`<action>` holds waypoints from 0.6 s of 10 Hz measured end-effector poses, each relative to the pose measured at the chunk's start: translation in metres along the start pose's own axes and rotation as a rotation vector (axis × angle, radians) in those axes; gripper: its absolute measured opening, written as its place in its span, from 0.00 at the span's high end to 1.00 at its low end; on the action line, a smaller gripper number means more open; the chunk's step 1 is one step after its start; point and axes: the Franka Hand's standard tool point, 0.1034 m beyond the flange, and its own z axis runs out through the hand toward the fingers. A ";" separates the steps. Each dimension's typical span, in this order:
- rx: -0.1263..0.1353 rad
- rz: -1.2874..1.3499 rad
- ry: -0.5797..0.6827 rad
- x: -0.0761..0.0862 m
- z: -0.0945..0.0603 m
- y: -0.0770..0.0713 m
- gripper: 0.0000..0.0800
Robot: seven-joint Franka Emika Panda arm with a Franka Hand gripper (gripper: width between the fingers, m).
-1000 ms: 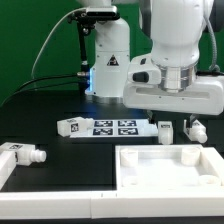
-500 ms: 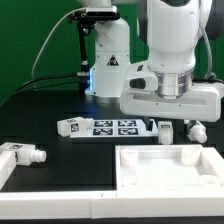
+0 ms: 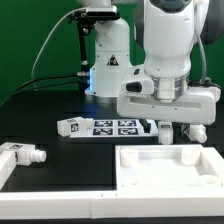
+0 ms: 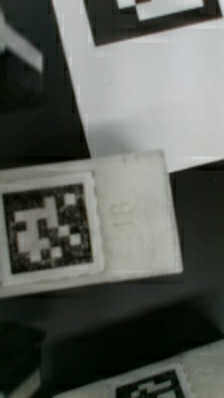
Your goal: Assemble square table
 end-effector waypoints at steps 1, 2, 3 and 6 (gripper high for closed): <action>0.000 0.001 0.000 0.000 0.000 0.000 0.52; 0.000 -0.015 0.000 0.000 0.000 0.000 0.52; -0.002 -0.126 -0.002 0.001 -0.001 0.002 0.64; 0.017 -0.675 0.017 0.028 -0.035 0.025 0.64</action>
Offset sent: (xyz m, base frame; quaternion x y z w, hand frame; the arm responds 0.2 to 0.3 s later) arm 0.0163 -0.0266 0.0262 -0.0163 -0.0049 -0.3579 0.9336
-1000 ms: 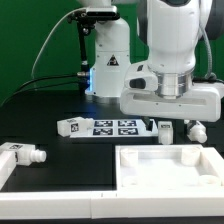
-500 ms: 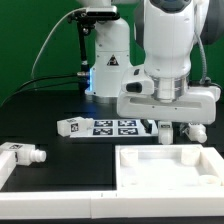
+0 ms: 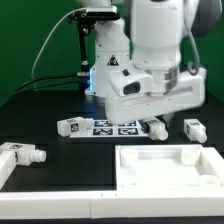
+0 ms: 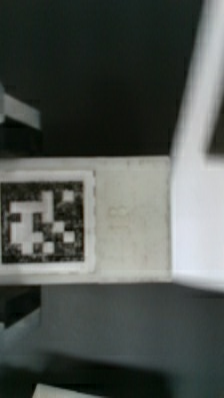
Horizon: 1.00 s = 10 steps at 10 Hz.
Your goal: Assemble square table
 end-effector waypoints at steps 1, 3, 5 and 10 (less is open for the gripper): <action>-0.003 -0.154 0.012 0.004 -0.005 0.003 0.64; -0.005 -0.260 0.006 0.002 -0.002 0.005 0.64; -0.024 -0.373 0.008 0.002 -0.003 0.008 0.64; -0.231 -0.950 0.095 -0.004 -0.016 0.021 0.64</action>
Offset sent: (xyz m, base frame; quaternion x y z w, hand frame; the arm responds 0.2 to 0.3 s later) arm 0.0000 0.0000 0.0000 0.0000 0.0000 -0.1938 0.9810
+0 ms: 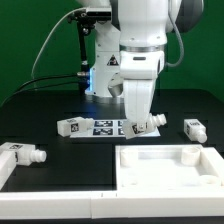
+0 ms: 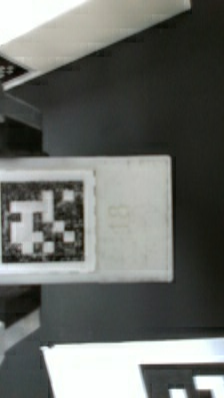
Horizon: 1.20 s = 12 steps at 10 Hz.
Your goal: Assemble square table
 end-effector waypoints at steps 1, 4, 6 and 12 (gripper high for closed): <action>-0.001 -0.048 -0.008 -0.002 0.000 0.000 0.64; -0.060 -0.375 -0.028 -0.012 0.002 0.004 0.64; -0.085 -0.684 -0.038 -0.031 0.005 0.003 0.64; -0.060 -1.178 -0.070 -0.064 0.025 -0.008 0.64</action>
Offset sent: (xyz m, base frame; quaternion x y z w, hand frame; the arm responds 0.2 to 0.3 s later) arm -0.0106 0.0063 -0.0040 -0.0923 0.0464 -0.2792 0.9547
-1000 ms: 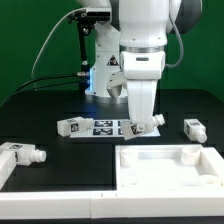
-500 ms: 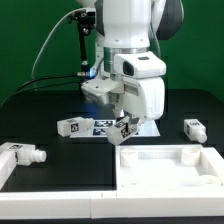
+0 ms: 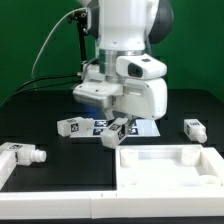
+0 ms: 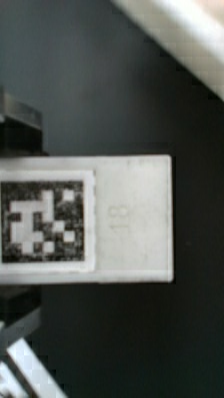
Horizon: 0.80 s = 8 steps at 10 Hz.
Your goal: Assemble square table
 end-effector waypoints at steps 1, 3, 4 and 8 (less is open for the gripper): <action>-0.004 -0.076 0.014 0.001 0.005 -0.004 0.64; -0.006 -0.153 0.033 0.007 0.011 -0.003 0.64; -0.002 -0.206 0.031 0.008 0.012 -0.002 0.64; 0.008 -0.214 0.026 0.007 0.013 -0.008 0.42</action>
Offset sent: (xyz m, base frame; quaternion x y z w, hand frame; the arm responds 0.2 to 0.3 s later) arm -0.0062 0.0243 -0.0123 -0.0083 0.0260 -0.0957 0.9950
